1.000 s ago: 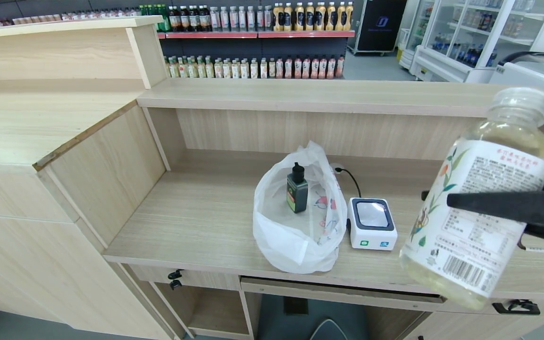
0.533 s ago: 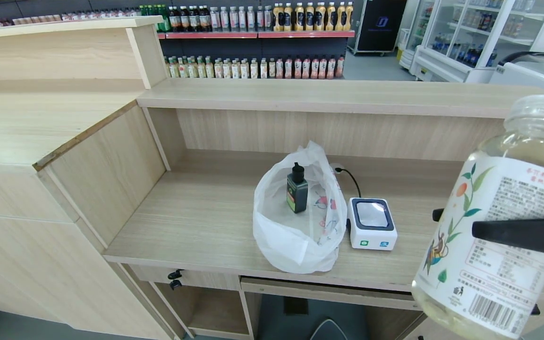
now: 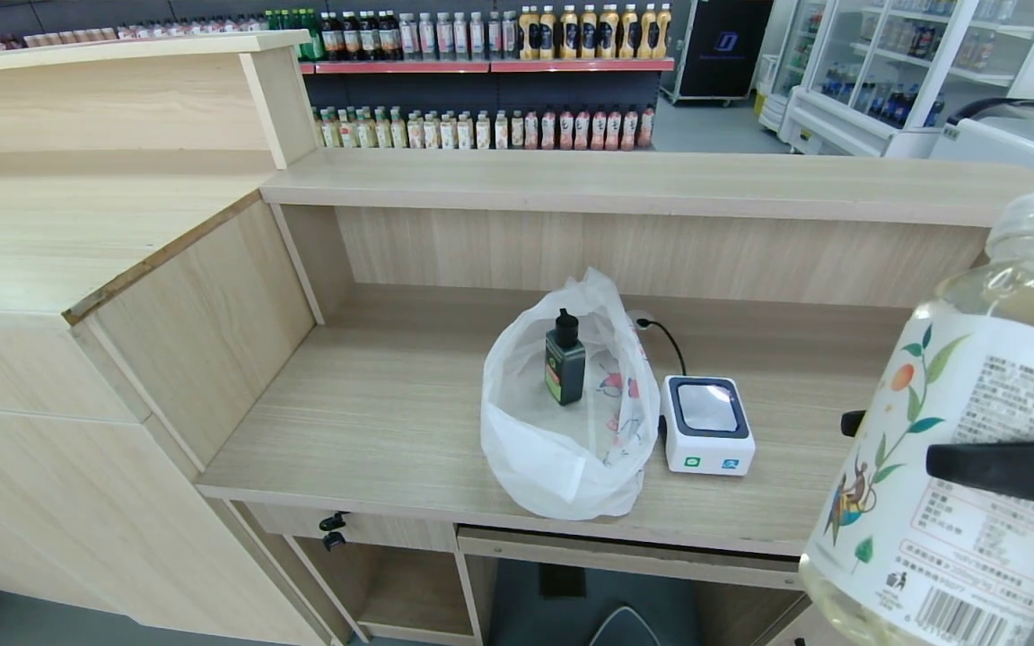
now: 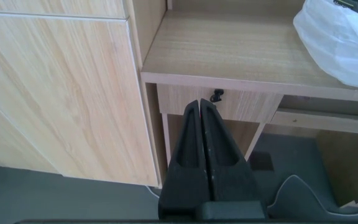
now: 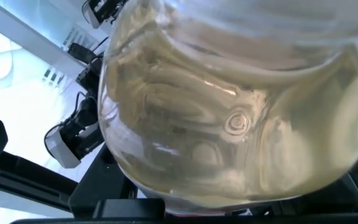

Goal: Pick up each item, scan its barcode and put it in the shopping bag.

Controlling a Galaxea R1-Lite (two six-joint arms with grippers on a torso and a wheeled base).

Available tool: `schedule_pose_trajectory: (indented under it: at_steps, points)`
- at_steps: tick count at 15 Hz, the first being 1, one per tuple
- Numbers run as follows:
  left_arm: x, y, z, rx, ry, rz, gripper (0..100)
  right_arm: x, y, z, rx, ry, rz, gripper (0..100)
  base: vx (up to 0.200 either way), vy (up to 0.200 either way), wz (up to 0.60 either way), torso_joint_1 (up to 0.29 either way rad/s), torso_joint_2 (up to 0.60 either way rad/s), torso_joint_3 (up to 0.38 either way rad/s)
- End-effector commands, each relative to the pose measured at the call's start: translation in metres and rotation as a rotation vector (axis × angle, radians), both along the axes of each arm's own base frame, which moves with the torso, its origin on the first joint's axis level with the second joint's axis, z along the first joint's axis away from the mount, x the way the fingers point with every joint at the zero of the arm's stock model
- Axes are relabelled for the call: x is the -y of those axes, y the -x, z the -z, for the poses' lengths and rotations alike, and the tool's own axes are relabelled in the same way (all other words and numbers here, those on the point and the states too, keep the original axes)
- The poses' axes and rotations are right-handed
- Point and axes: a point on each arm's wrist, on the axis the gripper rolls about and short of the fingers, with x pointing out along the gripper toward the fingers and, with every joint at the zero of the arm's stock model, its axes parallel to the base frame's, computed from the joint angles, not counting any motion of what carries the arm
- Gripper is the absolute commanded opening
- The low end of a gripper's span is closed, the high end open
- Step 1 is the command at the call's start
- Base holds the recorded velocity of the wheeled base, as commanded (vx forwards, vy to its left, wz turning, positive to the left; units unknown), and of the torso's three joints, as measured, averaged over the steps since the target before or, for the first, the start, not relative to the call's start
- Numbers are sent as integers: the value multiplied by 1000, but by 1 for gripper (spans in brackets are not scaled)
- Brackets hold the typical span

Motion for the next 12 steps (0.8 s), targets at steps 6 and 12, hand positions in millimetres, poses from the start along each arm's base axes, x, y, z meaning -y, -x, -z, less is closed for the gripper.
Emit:
schedule_pose_trajectory:
  at_steps: [6,12]
  points:
    - [0,0,0,0,0,0,0,2,5,-4,24,-10,1,0,0,0,0,0,0,0]
    - [0,0,0,0,0,0,0,8,4,-5,45,-7,40,0,0,0,0,0,0,0]
